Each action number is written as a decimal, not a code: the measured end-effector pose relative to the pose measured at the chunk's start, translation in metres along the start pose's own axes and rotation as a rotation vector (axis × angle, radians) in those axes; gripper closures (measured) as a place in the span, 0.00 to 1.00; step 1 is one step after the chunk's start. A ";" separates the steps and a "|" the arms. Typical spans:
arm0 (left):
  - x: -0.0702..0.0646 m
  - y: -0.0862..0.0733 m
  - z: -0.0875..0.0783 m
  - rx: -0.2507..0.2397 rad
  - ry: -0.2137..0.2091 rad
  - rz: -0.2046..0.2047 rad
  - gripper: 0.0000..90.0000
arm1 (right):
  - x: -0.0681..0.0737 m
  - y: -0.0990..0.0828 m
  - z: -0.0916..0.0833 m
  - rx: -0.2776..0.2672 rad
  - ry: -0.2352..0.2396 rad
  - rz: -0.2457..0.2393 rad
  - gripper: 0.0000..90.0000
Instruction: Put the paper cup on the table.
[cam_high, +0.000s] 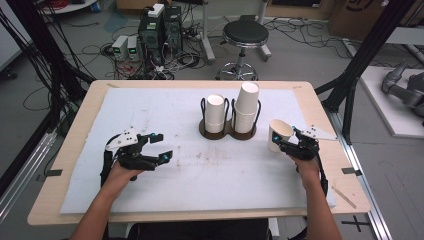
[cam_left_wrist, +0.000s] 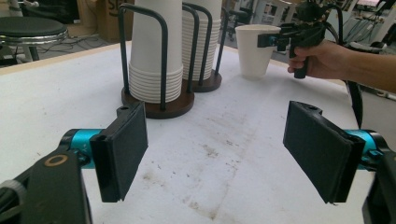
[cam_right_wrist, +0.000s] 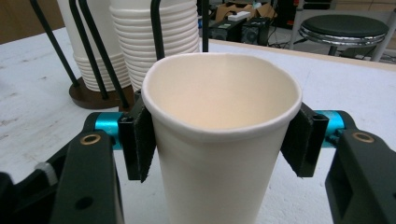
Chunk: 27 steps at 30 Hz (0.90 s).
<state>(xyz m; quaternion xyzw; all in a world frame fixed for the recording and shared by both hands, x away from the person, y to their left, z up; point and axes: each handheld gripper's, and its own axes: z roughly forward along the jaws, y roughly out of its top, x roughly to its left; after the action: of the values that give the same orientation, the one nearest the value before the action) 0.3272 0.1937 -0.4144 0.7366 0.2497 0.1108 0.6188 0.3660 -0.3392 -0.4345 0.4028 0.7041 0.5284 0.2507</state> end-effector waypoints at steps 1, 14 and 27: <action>0.000 0.000 0.000 0.001 0.000 0.001 0.24 | 0.000 0.000 0.000 0.005 -0.001 0.002 0.42; 0.001 -0.001 0.000 -0.001 0.002 -0.007 0.24 | -0.002 -0.003 -0.001 0.041 0.012 0.011 0.38; 0.001 -0.001 0.000 -0.002 0.002 -0.009 0.24 | -0.002 -0.004 -0.005 0.054 0.004 0.029 0.27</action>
<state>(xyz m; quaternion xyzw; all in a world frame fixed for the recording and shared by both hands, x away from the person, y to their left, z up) 0.3280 0.1946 -0.4152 0.7348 0.2536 0.1092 0.6196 0.3620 -0.3444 -0.4373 0.4187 0.7125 0.5136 0.2306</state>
